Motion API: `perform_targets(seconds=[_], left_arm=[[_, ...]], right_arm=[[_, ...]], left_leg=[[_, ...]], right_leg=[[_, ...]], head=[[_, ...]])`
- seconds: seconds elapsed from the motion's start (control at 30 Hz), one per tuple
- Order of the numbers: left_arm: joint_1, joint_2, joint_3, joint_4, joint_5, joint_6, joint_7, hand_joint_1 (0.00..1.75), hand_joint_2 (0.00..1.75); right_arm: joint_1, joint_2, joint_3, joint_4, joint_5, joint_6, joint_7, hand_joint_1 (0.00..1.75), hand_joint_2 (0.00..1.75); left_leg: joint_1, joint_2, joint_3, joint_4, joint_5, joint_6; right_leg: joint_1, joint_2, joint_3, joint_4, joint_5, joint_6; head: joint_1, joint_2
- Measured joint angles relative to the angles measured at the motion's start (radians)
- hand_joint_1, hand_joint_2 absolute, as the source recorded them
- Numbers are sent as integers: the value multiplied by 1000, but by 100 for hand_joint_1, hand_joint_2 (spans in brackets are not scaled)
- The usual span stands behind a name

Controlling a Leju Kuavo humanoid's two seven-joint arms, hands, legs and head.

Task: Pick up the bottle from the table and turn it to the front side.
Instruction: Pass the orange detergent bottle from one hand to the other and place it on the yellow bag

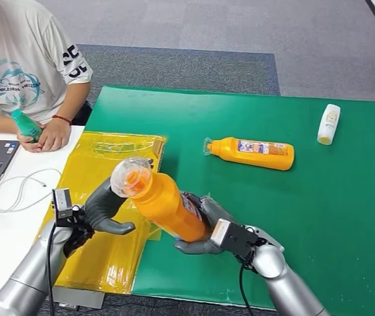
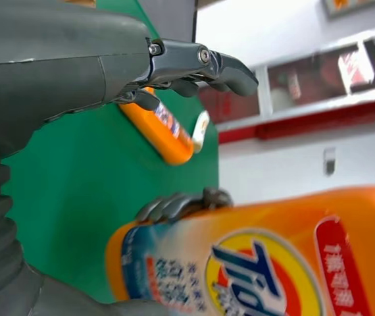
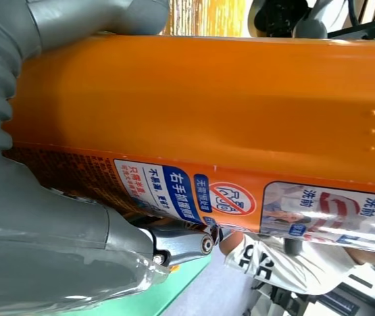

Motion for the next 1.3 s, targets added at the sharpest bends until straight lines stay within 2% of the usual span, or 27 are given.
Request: perform_targets(seconds=[0.2,0.37,0.47,0.7,0.97,1.3], left_arm=[[-44,70,-76,15,25,-28,-3,0,175],[-50,94,-110,16,40,2,6,0,175],[-48,95,-116,14,51,25,22,0,175],[-36,78,-120,5,57,66,35,0,175],[-17,50,-102,-17,58,85,29,0,175],[-9,-22,-46,-37,58,87,8,0,175]], right_arm=[[-29,12,19,22,55,-65,3,175,175],[-34,33,35,25,245,-224,55,175,175],[-31,48,41,25,329,-284,87,175,175],[-5,79,42,26,434,-323,109,175,175],[8,94,40,26,471,-323,123,175,175],[15,116,39,27,483,-313,160,175,175]], left_leg=[[0,0,0,0,0,0],[0,0,0,0,0,0],[0,0,0,0,0,0],[0,0,0,0,0,0],[0,0,0,0,0,0],[0,0,0,0,0,0]], right_leg=[[0,0,0,0,0,0],[0,0,0,0,0,0],[0,0,0,0,0,0],[0,0,-1,0,0,-1],[0,0,-1,0,0,0],[0,0,-1,0,0,0]], head=[[0,0],[0,0],[0,0],[0,0],[0,0],[0,0]])
